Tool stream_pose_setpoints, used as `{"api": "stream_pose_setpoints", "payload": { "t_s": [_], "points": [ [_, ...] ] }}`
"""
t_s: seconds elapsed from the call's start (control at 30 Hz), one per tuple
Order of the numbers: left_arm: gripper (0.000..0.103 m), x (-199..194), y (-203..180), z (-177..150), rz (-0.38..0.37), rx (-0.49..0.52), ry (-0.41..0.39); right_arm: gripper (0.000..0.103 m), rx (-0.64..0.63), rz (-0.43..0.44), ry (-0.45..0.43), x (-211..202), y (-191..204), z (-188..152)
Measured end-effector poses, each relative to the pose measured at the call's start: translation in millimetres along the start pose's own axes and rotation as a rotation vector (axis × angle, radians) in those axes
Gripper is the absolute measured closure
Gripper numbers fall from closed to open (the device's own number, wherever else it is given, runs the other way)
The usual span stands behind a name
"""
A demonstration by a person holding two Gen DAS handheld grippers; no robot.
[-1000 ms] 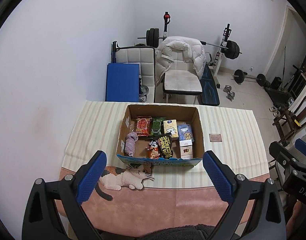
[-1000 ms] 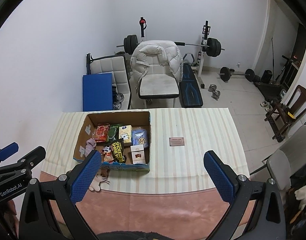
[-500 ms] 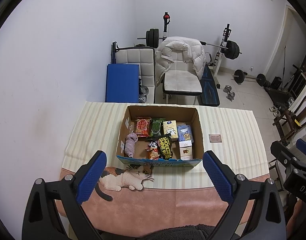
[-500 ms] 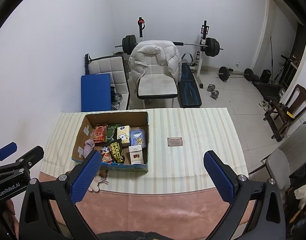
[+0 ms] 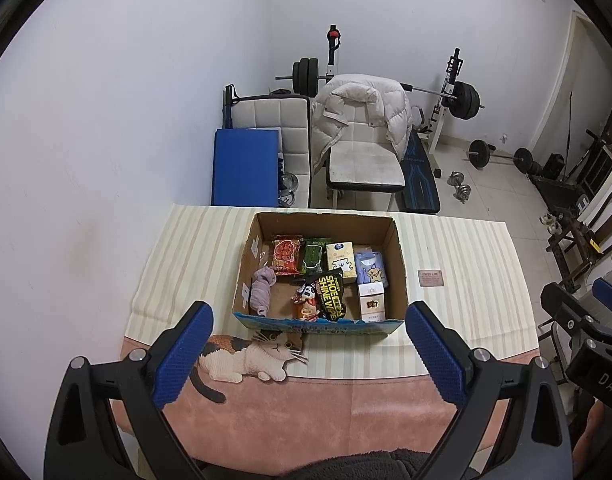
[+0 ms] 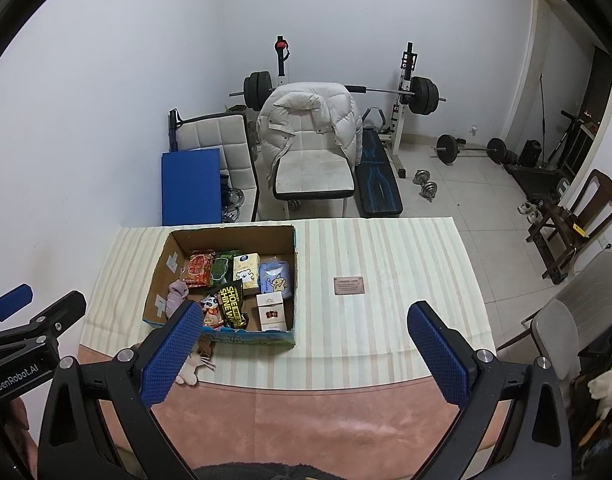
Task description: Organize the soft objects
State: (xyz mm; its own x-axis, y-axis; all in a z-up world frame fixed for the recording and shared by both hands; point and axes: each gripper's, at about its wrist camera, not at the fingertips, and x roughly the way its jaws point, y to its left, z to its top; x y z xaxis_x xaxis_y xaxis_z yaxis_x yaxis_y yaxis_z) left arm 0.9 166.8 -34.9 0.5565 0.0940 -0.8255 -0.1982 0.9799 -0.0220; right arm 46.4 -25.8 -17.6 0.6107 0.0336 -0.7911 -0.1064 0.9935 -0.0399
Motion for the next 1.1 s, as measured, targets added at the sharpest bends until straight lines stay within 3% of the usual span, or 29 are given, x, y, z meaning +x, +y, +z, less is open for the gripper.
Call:
{"api": "stream_pose_setpoints", "payload": {
  "t_s": [1.1],
  "points": [
    [0.004, 0.6, 0.6, 3.3, 0.0, 0.009, -0.001, 0.0, 0.005, -0.003, 0.0, 0.7, -1.6, 3.5]
  ]
}}
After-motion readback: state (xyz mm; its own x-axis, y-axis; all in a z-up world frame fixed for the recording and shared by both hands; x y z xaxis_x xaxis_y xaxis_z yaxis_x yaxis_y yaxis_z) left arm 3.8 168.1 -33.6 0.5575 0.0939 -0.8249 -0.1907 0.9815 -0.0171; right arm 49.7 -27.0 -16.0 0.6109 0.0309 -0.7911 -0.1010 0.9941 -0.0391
